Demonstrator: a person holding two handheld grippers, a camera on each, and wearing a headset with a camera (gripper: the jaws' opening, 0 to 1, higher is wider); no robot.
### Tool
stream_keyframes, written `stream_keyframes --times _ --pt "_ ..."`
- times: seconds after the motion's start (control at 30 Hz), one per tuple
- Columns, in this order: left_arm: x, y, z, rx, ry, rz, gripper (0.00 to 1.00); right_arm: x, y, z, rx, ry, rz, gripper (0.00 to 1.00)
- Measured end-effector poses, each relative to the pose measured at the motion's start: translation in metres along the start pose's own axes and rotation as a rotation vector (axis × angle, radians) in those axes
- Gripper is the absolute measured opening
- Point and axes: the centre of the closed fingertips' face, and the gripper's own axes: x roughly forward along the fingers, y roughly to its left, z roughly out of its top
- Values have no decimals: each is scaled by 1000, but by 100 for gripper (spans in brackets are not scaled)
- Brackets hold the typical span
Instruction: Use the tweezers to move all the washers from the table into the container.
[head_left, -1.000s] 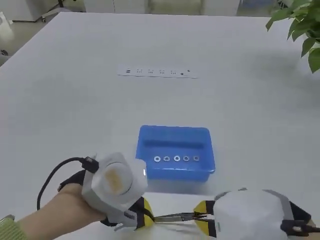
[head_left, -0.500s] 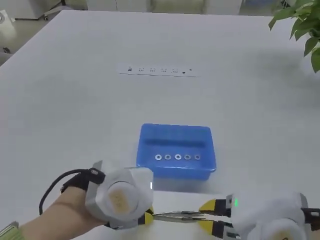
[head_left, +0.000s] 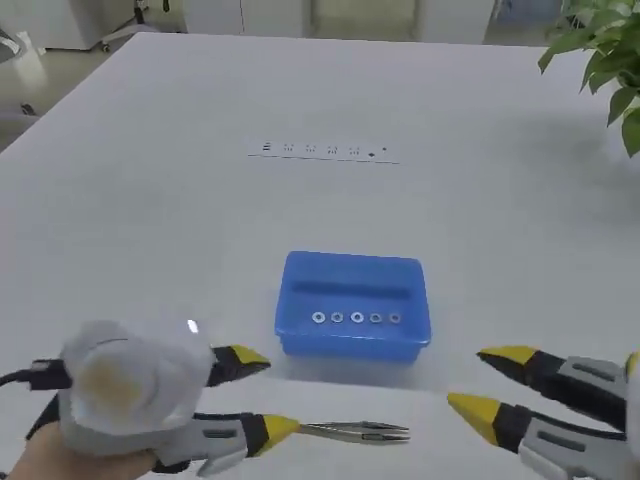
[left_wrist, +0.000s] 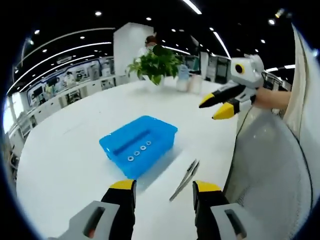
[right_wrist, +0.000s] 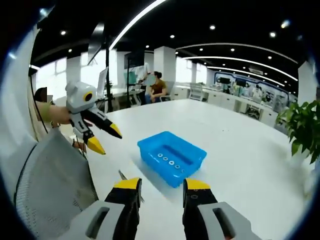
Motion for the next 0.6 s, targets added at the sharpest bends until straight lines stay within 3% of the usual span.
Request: stream_keyframes --times 0.03,0.1,0.23,0.43,0.6 --pt "-12 0 10 -34 -44 25 48 -3 -3 4 6 -19 -10 32" --pt "-28 9 23 -41 -113 102 51 -11 -10 13 32 -53 -38 35" --pt "-57 15 41 -54 -194 223 62 -21 -17 19 23 -71 -78 43" --pt "-80 22 53 -119 -284 344 79 -33 -21 24 54 -107 -118 54" --pt "-89 26 60 -156 -347 391 94 -46 -27 26 53 -118 -161 60"
